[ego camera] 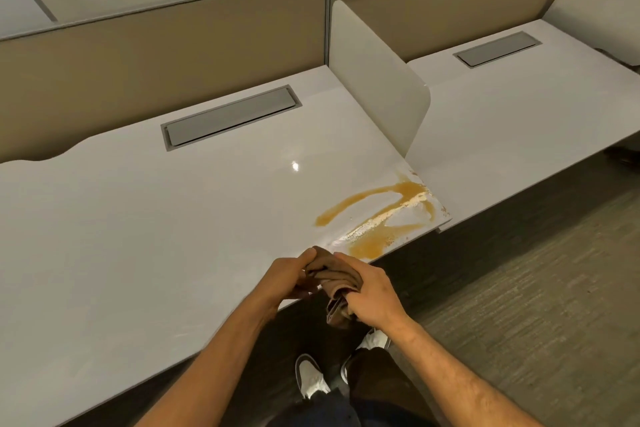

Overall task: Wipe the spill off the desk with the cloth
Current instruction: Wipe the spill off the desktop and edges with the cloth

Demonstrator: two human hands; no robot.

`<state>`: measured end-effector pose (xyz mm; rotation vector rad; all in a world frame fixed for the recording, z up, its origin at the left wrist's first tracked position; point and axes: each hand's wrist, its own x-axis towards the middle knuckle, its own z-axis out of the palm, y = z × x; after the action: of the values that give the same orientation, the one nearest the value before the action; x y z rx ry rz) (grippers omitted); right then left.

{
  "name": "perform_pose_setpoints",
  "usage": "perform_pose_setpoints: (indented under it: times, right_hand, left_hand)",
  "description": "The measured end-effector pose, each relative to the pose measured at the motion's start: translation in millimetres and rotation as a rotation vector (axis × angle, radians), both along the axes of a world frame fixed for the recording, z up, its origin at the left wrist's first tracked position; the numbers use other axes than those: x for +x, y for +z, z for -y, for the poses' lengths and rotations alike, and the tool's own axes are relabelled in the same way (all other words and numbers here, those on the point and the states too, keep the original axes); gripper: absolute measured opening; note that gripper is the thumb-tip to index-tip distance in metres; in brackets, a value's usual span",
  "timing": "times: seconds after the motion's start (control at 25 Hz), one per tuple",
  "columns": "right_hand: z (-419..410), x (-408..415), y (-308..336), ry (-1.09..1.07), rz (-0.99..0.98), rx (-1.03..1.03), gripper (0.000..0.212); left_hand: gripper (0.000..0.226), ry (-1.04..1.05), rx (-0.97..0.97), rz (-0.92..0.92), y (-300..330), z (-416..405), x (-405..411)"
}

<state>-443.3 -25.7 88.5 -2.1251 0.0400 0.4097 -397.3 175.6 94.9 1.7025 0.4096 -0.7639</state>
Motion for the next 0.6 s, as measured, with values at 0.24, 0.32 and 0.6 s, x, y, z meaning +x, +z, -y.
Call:
perform_pose_setpoints:
  times: [0.24,0.32,0.6]
  right_hand:
    - [29,7,-44,-0.323,-0.16,0.102,0.032]
    - [35,22,-54,-0.383,-0.146,0.124,0.026]
    - [17,70,-97,-0.454,-0.064,0.145,0.057]
  left_hand:
    - [0.033,-0.153,0.376,0.253,-81,-5,6]
    - [0.043,-0.158,0.435,0.304,-105,-10,14]
    - [0.068,-0.261,0.59,0.532,-150,-40,55]
